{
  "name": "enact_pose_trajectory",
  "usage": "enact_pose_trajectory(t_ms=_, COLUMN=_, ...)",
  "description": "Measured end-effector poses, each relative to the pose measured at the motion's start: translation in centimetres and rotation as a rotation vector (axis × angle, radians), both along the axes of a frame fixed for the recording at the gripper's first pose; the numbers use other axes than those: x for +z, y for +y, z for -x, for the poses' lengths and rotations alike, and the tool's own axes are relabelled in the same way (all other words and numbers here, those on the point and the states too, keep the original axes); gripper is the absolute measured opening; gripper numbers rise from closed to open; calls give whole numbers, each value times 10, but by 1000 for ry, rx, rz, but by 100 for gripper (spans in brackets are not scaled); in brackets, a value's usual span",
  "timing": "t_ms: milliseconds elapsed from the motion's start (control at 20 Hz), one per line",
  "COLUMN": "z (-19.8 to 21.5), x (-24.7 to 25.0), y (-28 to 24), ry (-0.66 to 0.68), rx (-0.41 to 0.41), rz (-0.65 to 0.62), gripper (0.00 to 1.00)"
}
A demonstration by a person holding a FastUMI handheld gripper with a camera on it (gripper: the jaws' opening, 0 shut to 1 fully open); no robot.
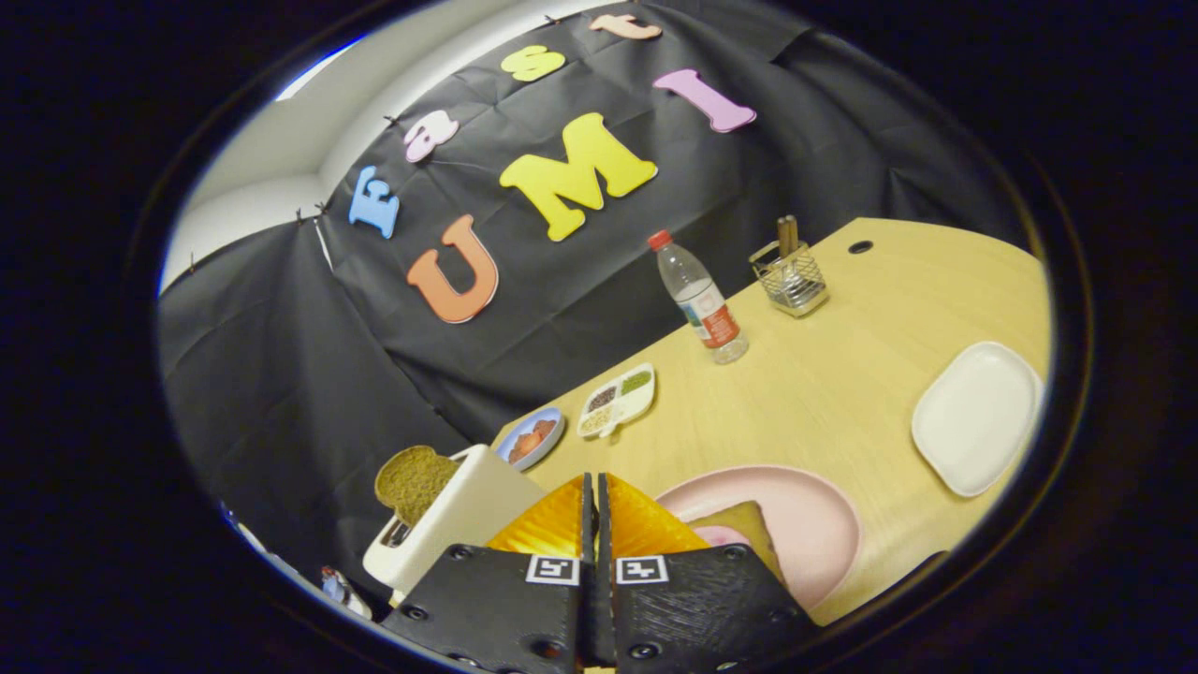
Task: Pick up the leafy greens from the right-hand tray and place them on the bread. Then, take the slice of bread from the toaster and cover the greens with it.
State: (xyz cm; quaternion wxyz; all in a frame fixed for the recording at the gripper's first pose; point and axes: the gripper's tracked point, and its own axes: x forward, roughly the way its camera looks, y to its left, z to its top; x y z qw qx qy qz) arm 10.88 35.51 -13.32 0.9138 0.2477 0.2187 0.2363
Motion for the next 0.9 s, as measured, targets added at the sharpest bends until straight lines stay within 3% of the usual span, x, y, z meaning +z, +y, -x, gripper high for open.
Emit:
enact_pose_trajectory(t_ms=650, z=-9, x=-38, y=-54, ry=0, rx=-81, rz=115, gripper=0)
enact_pose_trajectory(t_ms=850, z=-15, x=-44, y=-69, ry=-33, rx=-105, rz=190, gripper=12)
enact_pose_trajectory(t_ms=900, z=-16, x=-44, y=-76, ry=-43, rx=-114, rz=210, gripper=22)
